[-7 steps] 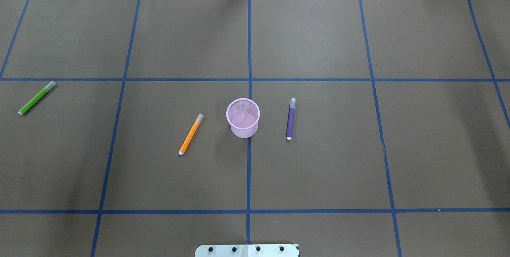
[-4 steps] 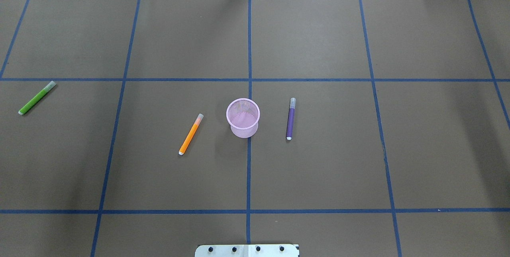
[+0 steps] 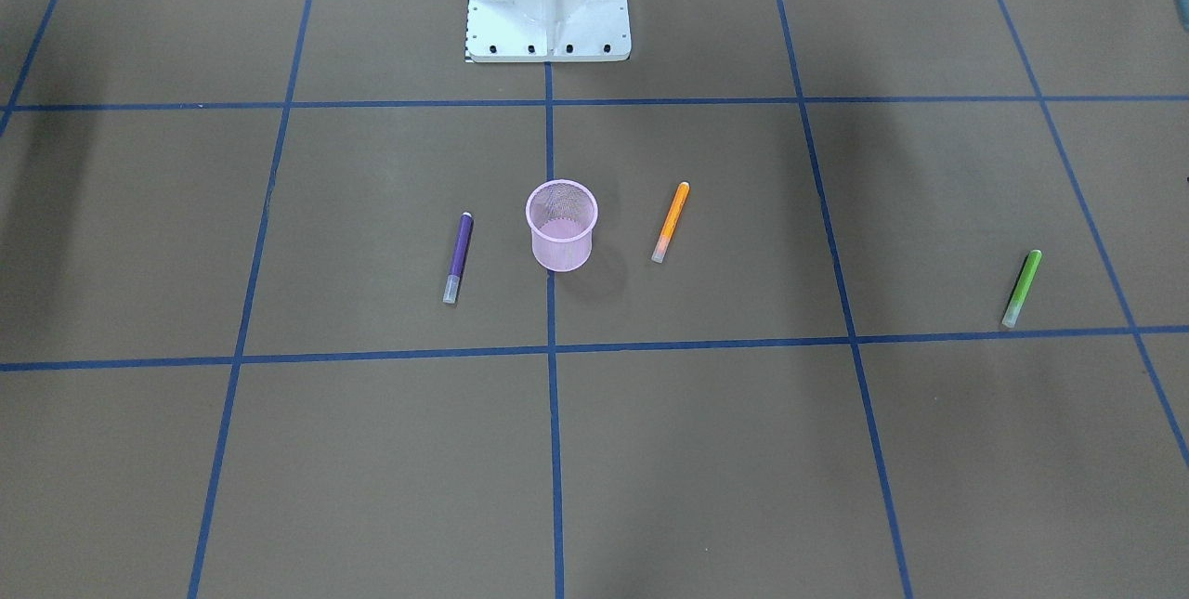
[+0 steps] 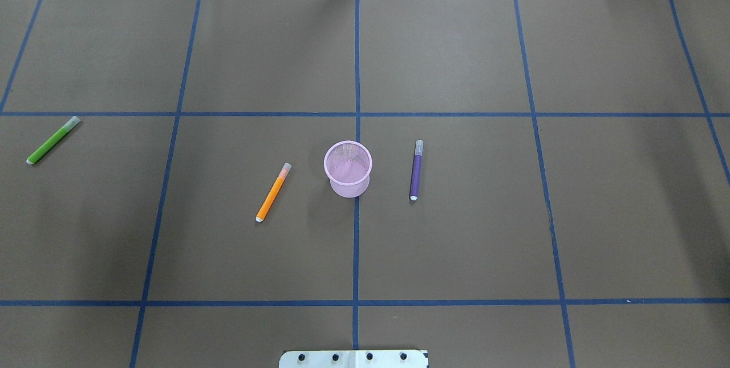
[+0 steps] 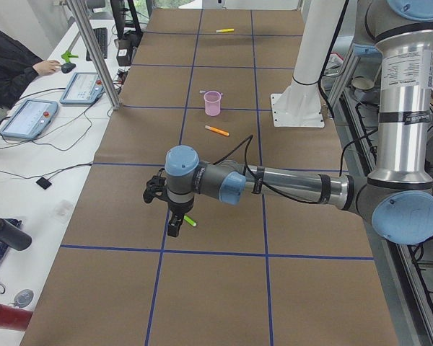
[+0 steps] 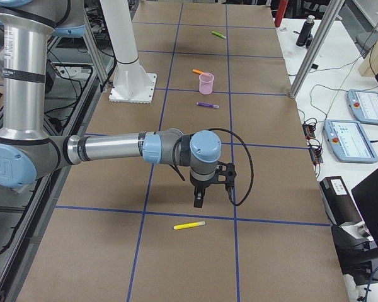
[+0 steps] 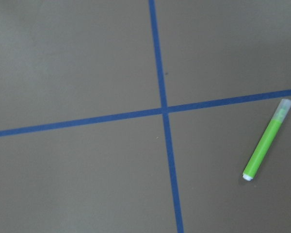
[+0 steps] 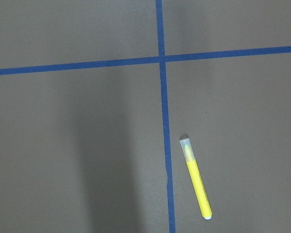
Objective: Collect pens into pen holder
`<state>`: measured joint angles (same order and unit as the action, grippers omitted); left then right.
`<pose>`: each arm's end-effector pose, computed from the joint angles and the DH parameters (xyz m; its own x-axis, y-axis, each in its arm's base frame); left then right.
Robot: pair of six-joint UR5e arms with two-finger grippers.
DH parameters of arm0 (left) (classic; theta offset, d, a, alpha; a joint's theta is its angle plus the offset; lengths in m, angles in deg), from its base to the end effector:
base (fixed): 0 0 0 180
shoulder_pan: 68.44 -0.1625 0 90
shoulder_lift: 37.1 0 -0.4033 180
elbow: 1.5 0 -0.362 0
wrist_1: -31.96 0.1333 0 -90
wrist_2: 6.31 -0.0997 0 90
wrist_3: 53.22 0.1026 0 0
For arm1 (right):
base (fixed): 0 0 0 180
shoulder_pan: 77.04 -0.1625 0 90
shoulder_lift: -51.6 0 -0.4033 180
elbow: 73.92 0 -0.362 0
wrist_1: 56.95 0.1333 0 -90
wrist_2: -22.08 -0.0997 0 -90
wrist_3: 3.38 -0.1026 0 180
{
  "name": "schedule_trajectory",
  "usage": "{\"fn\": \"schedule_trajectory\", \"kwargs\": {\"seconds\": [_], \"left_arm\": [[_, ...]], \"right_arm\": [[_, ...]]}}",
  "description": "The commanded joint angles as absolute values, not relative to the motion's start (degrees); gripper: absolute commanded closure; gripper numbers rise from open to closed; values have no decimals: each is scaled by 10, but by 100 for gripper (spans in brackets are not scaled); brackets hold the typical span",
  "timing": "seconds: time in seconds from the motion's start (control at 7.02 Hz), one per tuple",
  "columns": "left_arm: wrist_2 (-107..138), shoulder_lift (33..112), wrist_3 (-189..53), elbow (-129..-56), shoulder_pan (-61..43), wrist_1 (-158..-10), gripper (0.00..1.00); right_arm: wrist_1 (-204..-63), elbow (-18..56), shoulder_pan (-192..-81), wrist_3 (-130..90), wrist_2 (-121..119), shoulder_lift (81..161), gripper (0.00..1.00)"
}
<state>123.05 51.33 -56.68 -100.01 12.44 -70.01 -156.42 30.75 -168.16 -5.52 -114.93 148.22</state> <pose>0.0069 -0.4732 0.5646 0.7385 0.2685 -0.6184 -0.1056 0.9520 0.2873 0.0663 -0.4087 0.5848 0.6802 0.0688 0.7298 -0.0450 0.9976 -0.0521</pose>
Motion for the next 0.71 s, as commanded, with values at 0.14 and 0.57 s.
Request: {"fn": "schedule_trajectory", "kwargs": {"seconds": [0.14,0.57], "left_arm": [[1227,561,-567,-977,13,-728,0],[1218,590,-574,-906,-15,-814,0]], "right_arm": [[-1563,296,-1679,-59,-1151,1470,0],[-1459,256,-1679,-58,-1155,1478,0]]}}
